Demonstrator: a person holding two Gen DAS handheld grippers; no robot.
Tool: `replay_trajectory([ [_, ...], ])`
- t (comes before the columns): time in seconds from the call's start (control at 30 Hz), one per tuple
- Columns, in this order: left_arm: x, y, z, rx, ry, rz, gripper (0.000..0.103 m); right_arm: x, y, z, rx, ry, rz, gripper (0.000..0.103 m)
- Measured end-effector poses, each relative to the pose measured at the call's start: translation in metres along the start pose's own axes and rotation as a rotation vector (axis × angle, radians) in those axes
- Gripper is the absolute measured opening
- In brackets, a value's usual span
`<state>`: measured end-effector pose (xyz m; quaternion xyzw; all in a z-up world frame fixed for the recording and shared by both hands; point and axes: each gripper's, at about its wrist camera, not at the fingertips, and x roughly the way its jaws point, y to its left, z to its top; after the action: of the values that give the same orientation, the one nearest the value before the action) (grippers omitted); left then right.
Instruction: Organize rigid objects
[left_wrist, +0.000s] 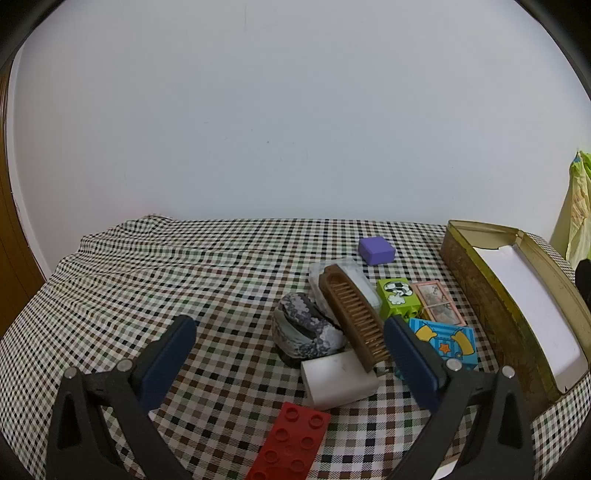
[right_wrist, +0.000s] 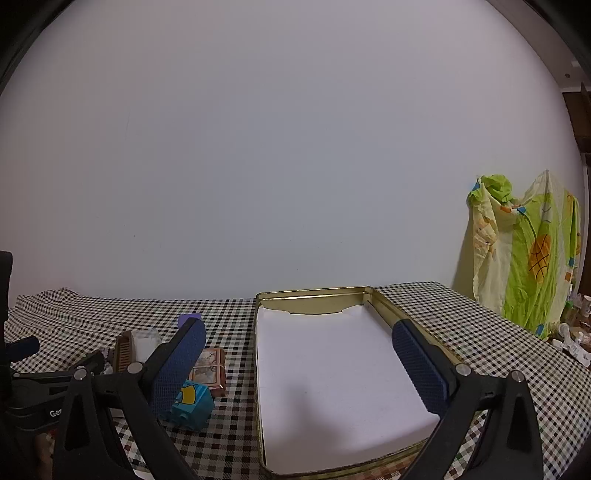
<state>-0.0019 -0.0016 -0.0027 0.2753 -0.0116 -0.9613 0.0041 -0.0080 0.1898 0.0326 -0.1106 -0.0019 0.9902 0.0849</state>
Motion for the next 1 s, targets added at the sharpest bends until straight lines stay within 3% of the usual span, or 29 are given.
replay_trajectory([
  [1.0,0.0011,0.0006,-0.0023,-0.023,0.015,-0.001,0.102,-0.0046,0.0007,0.0033,0.005,0.009,0.031,0.102],
])
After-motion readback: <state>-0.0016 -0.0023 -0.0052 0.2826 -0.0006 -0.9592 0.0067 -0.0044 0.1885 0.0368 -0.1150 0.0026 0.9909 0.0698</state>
